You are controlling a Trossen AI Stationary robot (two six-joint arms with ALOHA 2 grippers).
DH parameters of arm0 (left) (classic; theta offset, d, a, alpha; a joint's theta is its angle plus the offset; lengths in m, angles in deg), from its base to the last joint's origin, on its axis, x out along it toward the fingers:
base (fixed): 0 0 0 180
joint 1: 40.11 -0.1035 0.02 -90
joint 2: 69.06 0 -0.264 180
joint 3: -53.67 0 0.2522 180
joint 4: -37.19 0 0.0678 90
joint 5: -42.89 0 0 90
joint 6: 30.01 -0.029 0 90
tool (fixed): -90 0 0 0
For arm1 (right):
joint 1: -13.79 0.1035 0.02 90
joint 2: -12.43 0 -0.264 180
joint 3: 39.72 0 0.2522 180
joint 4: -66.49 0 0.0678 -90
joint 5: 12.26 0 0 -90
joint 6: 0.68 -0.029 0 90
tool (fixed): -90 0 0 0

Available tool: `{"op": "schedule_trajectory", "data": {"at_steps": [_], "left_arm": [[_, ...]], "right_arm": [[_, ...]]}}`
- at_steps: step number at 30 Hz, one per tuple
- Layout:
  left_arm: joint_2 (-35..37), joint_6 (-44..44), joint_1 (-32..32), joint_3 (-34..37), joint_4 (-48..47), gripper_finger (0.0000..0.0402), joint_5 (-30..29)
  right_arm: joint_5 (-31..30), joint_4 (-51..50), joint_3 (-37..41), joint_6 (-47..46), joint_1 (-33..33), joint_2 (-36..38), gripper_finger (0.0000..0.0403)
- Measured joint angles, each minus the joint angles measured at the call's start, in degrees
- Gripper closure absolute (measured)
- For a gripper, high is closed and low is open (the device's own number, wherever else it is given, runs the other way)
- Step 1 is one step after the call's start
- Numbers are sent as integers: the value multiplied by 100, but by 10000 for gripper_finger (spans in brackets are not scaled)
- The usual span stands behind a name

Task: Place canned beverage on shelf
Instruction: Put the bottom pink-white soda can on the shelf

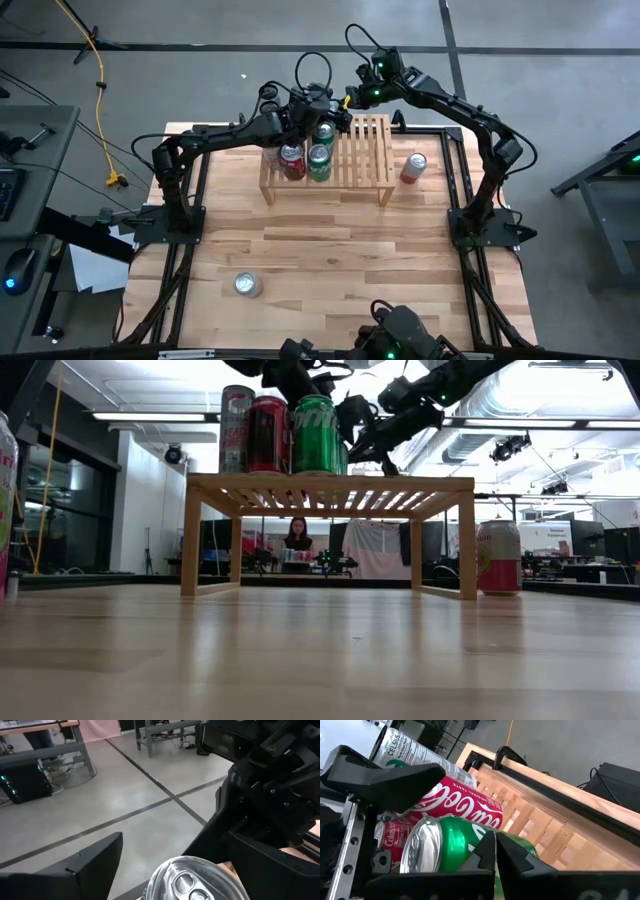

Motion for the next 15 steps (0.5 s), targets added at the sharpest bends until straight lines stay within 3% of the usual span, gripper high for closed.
{"op": "schedule_trajectory", "data": {"at_steps": [7,15], "left_arm": [[-15,-248,-2,-16,242,61,7],[96,-934,-37,-550,359,62,30]], "right_arm": [[-45,2,0,101,-8,0,403],[-311,314,0,108,-358,160,403]]}}
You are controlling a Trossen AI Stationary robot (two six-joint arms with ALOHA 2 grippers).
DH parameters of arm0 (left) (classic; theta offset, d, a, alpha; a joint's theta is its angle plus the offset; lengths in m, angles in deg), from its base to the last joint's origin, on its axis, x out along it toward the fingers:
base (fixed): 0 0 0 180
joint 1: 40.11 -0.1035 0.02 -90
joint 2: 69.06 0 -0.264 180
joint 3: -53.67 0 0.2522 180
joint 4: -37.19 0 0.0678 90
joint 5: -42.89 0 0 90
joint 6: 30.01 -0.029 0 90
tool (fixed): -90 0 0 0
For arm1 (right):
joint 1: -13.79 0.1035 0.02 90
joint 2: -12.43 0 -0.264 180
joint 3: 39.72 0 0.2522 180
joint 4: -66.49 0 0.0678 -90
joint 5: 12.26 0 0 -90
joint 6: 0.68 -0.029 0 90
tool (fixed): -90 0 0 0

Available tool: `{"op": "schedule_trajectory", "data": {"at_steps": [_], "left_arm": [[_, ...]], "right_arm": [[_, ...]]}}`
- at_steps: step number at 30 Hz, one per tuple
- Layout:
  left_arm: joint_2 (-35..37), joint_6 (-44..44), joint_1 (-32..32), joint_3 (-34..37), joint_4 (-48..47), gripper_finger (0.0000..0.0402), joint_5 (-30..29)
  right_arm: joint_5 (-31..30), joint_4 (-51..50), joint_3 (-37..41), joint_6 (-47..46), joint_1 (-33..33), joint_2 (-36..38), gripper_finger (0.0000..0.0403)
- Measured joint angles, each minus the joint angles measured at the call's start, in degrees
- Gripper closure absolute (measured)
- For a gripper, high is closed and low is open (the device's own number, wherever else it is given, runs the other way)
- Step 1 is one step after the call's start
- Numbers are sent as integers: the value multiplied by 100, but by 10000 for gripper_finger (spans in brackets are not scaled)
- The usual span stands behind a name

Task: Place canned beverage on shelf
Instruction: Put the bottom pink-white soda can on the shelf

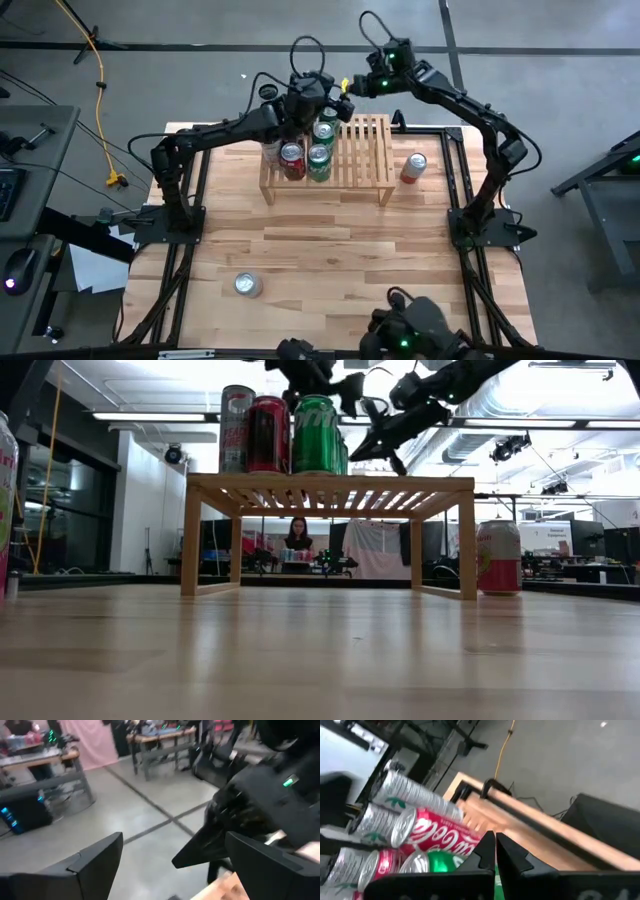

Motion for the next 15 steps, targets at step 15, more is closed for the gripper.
{"op": "schedule_trajectory", "data": {"at_steps": [15], "left_arm": [[1520,321,20,-322,-1648,62,2611]], "right_arm": [[-410,-1798,10,2201,-392,1355,403]]}}
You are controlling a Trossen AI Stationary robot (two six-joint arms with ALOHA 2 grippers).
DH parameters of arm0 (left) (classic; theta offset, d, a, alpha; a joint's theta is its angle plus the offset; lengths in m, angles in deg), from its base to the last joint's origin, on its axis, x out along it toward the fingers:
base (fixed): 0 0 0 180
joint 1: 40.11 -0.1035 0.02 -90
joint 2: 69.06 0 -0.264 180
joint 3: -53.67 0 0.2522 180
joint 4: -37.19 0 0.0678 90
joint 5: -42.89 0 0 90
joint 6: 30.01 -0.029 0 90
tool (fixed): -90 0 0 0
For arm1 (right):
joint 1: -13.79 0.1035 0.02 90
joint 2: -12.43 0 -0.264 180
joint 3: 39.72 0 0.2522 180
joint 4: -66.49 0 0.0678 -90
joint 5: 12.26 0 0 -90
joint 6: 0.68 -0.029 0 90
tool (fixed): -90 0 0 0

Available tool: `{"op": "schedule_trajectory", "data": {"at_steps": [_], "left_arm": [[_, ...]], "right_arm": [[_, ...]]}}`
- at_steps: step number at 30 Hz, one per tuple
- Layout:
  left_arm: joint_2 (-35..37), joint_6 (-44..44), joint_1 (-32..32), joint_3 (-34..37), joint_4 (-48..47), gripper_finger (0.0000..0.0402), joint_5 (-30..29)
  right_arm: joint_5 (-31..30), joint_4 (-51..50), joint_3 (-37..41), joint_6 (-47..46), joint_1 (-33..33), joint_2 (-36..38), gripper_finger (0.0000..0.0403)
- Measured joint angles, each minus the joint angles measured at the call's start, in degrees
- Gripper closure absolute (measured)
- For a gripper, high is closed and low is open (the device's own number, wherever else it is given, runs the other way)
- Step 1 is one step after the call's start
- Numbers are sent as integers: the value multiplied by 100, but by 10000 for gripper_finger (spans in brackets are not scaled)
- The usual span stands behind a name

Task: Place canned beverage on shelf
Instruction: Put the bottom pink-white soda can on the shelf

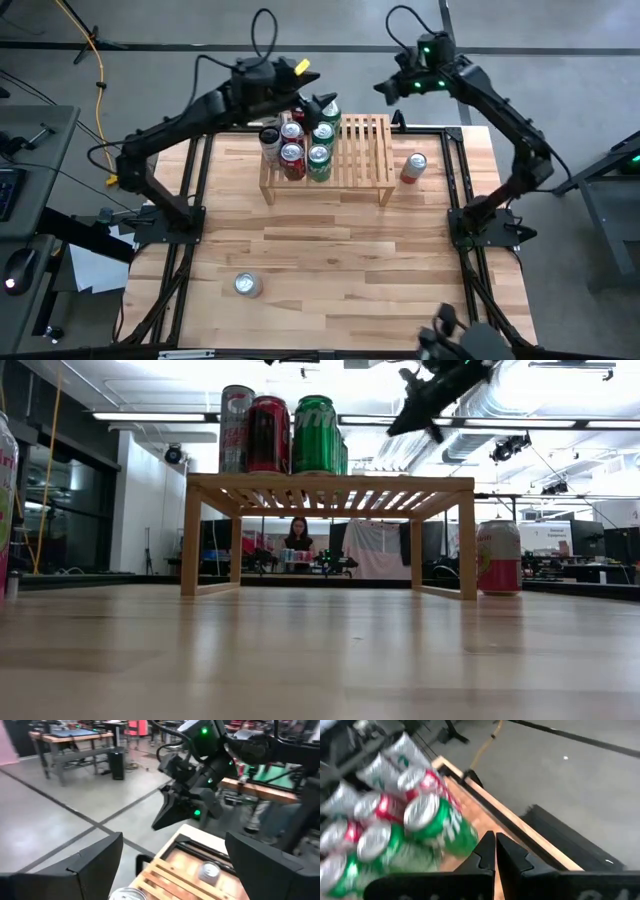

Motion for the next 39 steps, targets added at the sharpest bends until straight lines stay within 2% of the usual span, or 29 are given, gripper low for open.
{"op": "schedule_trajectory", "data": {"at_steps": [3,6,12,15,20,26,29,32,36,39], "left_arm": [[176,2,90,2,3,62,262],[284,-66,223,2,230,62,575],[244,-190,459,2,819,62,966],[103,-136,525,2,1145,62,1038],[-163,242,616,11,1450,62,1438],[-409,418,806,78,1479,62,1619],[-177,675,935,763,2092,64,1607],[406,907,1035,1882,2750,70,1276],[1765,1311,1040,3686,4010,78,770],[2823,1666,1117,4824,4769,82,617]], "right_arm": [[-201,-270,285,298,0,527,403],[-249,-156,928,348,-4,1253,403],[-201,477,2590,-188,152,2981,403],[-166,892,3159,-418,359,3715,403],[-71,1271,3483,-453,755,4480,403],[-50,1475,3489,-665,1271,4773,403],[-51,1505,3489,-796,1534,4775,403],[-127,1496,3489,-906,1792,4748,403],[-589,1498,3487,-907,2131,4732,403],[-826,1500,3487,-918,2342,4686,403]]}}
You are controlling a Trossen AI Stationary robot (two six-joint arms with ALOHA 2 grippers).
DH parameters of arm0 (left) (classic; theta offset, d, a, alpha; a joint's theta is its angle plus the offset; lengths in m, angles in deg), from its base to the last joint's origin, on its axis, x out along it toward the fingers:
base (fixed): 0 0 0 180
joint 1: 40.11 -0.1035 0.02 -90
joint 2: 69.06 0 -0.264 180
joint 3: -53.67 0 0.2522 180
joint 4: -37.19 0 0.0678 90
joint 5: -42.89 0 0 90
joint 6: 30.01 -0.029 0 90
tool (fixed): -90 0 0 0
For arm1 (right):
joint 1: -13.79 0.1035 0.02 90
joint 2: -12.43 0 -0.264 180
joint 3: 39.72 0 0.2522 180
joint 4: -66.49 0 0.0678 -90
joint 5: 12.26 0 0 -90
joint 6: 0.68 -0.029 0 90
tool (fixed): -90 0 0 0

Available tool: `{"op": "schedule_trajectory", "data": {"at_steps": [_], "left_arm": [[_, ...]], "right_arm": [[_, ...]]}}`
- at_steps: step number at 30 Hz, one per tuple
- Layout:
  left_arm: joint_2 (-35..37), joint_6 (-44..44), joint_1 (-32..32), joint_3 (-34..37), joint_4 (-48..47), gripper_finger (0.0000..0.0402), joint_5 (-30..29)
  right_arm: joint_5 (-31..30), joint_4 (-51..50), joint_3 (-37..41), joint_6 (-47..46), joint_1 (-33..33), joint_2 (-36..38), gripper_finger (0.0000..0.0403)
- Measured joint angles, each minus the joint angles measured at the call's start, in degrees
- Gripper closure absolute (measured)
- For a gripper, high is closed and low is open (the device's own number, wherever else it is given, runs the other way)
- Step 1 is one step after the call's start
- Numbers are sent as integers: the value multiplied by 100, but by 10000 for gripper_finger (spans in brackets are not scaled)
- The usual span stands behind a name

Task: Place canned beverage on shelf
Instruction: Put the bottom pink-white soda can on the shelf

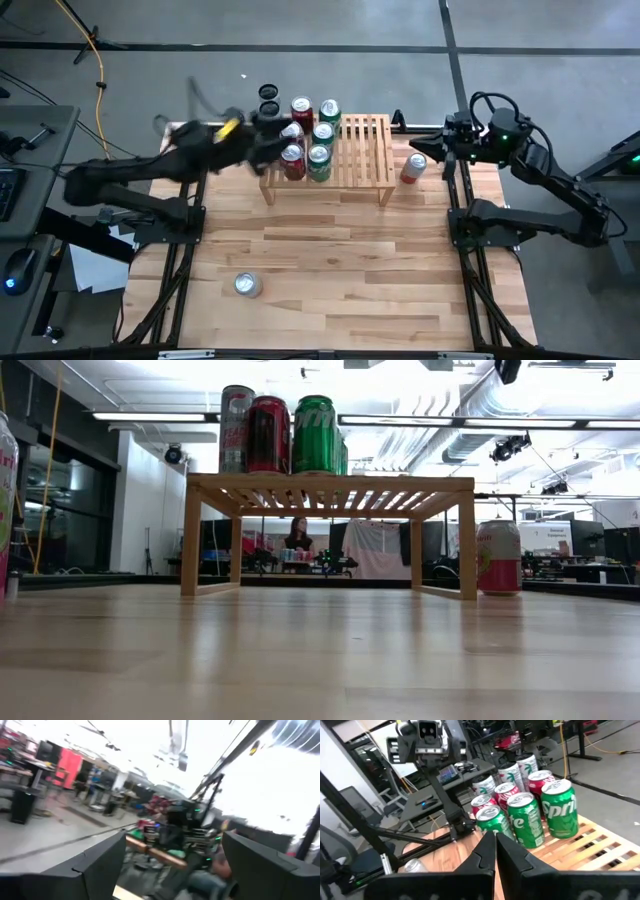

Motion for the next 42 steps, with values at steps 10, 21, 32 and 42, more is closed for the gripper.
{"op": "schedule_trajectory", "data": {"at_steps": [10,21,32,42], "left_arm": [[1816,-258,1360,1200,-677,83,-476],[1736,-768,1654,1200,-793,83,-657],[1729,-726,1652,1200,-772,83,-1290],[1728,-305,1647,1200,-735,83,-1411]], "right_arm": [[-110,884,-2,-749,710,-463,403],[-124,1398,-3,-575,1120,-979,403],[-55,1398,-4,-89,1122,-1021,402],[386,2153,-4,-290,1269,-1065,402]]}}
